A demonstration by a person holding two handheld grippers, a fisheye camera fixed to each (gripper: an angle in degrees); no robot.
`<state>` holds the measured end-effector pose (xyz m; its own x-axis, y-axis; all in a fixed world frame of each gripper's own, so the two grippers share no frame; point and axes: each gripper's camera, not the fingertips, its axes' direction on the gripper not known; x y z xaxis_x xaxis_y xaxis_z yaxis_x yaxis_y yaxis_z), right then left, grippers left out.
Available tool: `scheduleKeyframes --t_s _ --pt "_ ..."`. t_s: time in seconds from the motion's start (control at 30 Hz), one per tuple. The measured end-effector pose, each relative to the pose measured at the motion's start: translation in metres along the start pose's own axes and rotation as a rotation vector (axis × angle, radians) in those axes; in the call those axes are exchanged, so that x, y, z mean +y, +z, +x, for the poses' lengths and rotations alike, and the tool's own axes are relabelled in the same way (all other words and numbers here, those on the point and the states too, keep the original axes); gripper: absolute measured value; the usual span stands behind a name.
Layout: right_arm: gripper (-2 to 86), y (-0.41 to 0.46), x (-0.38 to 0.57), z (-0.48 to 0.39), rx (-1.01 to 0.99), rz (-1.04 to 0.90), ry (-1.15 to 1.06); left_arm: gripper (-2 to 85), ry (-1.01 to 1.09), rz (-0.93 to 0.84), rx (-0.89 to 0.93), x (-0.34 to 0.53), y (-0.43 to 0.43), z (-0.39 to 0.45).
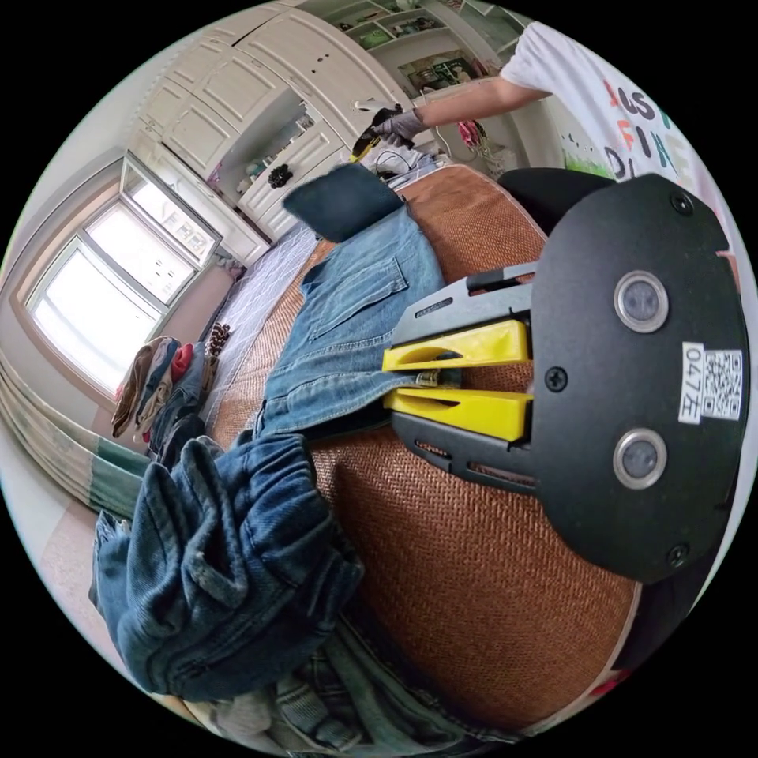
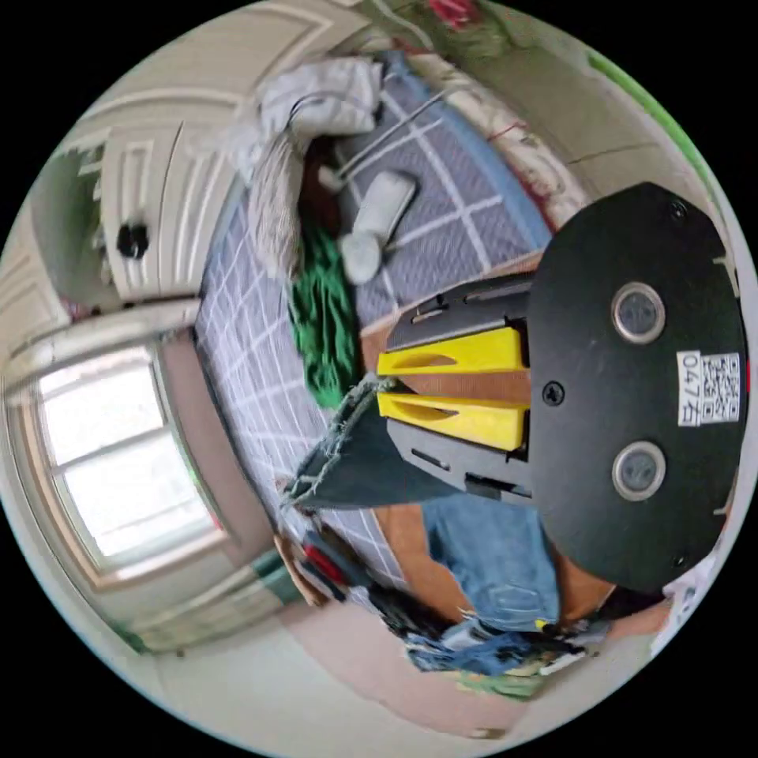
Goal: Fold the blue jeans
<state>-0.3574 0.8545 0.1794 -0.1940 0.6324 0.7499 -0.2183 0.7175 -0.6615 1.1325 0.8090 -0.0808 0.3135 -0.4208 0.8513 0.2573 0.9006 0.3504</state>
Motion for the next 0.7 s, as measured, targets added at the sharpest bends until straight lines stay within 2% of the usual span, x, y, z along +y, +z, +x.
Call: scheduleKeyframes --t_s 0.03,0.1,0.17,0.23,0.3,0.37,0.53,0.7 --pt "12.4 -0.011 0.012 0.066 0.109 -0.014 0.145 3.9 0.001 0.000 -0.003 -0.001 0.001 0.001" --pt "14.3 -0.028 0.049 0.135 0.157 -0.009 0.305 4.0 0.019 -0.004 -0.023 -0.008 0.006 0.007" --pt "13.1 -0.050 0.112 0.164 0.109 0.135 0.359 4.0 0.035 -0.011 -0.025 -0.015 0.012 0.010" --pt "11.0 -0.047 0.154 0.159 0.038 0.183 0.322 4.0 0.037 -0.028 -0.022 -0.025 0.018 0.010" --pt "9.2 -0.025 0.189 0.144 -0.084 0.136 0.259 3.9 0.047 -0.055 -0.027 -0.038 0.025 0.011" --pt "8.1 0.017 0.231 0.111 -0.204 0.011 0.162 3.9 0.066 -0.064 -0.050 -0.045 0.028 0.017" --pt "7.2 0.068 0.286 0.082 -0.201 -0.119 0.100 3.7 0.170 -0.078 -0.184 -0.051 0.024 0.051" --pt "5.4 0.061 0.313 0.116 -0.219 -0.091 0.184 3.9 0.101 -0.134 -0.062 -0.049 0.001 0.031"
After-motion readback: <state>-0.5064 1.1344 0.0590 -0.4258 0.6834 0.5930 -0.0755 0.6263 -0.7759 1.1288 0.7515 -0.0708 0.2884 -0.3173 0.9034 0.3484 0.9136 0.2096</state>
